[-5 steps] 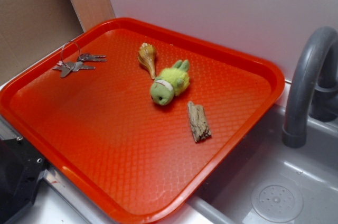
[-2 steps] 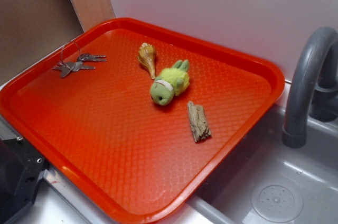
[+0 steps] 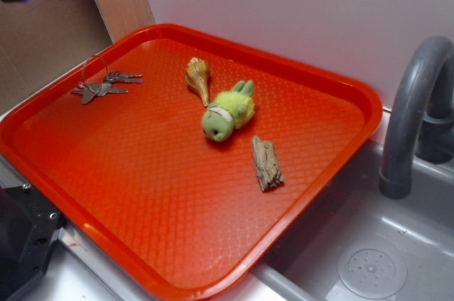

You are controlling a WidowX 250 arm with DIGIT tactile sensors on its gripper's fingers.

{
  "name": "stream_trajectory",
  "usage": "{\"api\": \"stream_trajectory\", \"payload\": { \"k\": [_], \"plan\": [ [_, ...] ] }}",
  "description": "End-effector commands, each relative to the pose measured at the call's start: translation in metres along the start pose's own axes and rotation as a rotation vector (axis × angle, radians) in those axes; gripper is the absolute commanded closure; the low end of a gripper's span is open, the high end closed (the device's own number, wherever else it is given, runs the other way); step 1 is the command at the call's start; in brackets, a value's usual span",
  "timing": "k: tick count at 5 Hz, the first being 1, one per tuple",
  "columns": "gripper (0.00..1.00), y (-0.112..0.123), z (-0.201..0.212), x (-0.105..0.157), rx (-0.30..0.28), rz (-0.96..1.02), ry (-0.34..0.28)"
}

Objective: Grab the silver keys.

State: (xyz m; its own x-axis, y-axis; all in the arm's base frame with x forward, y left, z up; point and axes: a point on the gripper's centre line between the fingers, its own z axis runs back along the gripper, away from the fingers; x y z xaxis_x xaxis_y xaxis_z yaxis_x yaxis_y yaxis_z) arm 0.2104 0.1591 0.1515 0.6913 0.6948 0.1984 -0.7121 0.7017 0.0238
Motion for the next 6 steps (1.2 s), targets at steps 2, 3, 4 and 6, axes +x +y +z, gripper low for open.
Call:
{"api": "stream_trajectory", "payload": {
  "k": [2,3,4,6],
  "plan": [
    [0.0,-0.008,-0.026,0.003,0.027,0.139,-0.029],
    [0.0,-0.016,-0.058,-0.008,-0.039,0.008,-0.023],
    [0.0,-0.015,-0.065,-0.013,-0.06,-0.092,-0.073],
    [0.0,-0.015,-0.065,-0.013,-0.06,-0.092,-0.073]
  ]
}}
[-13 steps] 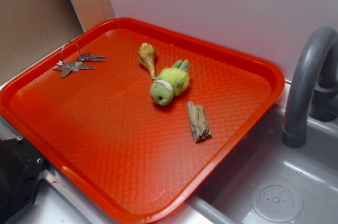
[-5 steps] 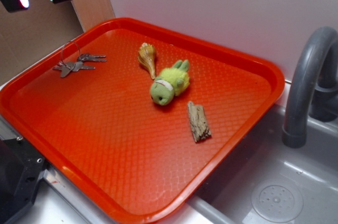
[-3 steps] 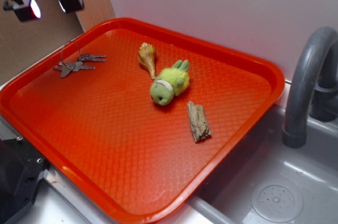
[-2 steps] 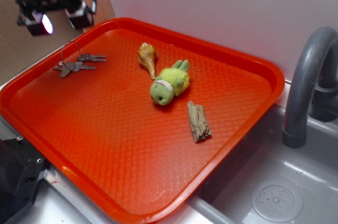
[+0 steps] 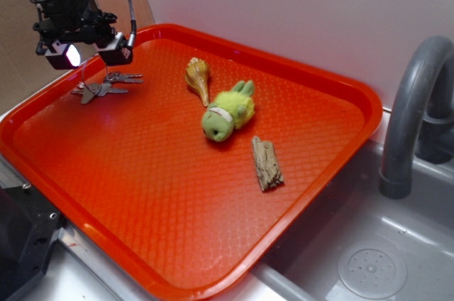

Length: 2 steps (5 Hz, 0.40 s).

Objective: Grab the silver keys.

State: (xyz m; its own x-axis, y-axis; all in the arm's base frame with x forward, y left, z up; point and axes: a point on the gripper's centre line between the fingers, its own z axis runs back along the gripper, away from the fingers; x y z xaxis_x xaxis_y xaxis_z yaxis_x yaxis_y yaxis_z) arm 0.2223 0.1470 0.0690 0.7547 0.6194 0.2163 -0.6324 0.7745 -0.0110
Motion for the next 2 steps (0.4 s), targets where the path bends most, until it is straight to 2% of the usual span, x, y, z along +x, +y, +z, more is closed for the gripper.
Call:
{"api": "stream_trajectory", "payload": {
  "k": [1,2],
  "plan": [
    [0.0,0.004,0.015,0.003,-0.001,0.005,-0.054],
    [0.0,0.019,-0.012,-0.003,0.075,0.039,-0.037]
  ]
}}
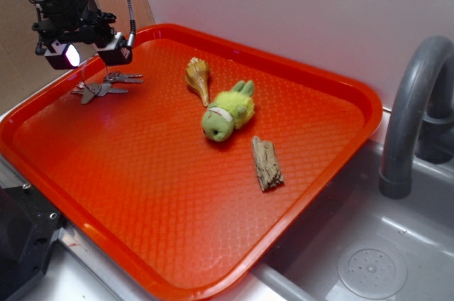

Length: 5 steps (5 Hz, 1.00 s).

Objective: Grab the silver keys.

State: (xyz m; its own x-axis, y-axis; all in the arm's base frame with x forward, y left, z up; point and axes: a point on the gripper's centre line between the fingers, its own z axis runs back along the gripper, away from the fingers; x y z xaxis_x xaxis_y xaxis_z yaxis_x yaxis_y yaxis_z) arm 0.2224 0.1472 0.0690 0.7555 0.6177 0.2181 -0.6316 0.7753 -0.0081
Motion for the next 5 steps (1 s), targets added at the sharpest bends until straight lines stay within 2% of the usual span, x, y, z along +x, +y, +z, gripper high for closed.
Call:
{"api": "stream_trajectory", "payload": {
  "k": [1,3,4,5],
  "plan": [
    [1.0,0.02,-0.024,-0.007,0.089,0.011,-0.031],
    [1.0,0.016,-0.017,-0.002,0.042,-0.008,-0.025],
    [1.0,0.008,0.0,0.002,0.008,-0.053,-0.032],
    [1.0,-0.024,0.041,-0.006,-0.016,-0.247,-0.071]
  ]
}}
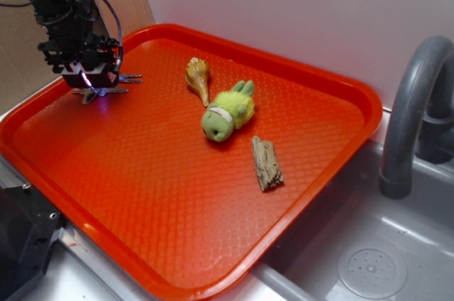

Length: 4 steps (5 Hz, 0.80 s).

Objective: Grab the silver keys.

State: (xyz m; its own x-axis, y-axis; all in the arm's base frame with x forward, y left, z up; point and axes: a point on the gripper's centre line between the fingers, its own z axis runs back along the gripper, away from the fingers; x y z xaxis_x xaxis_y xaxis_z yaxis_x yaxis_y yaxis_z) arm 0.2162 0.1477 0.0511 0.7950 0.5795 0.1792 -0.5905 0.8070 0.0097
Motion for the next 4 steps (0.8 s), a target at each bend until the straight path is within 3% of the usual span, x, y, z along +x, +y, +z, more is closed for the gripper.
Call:
{"api": "stream_trajectory", "payload": {
  "k": [1,2,3,4],
  "plan": [
    [1.0,-0.061,0.114,-0.033,-0.071,-0.434,-0.183],
    [1.0,-0.079,0.175,-0.054,-0.281,-0.635,-0.082],
    [1.0,-0.106,0.179,-0.077,-0.447,-0.789,-0.004],
    [1.0,-0.114,0.165,-0.087,-0.407,-0.798,0.006]
  ]
}}
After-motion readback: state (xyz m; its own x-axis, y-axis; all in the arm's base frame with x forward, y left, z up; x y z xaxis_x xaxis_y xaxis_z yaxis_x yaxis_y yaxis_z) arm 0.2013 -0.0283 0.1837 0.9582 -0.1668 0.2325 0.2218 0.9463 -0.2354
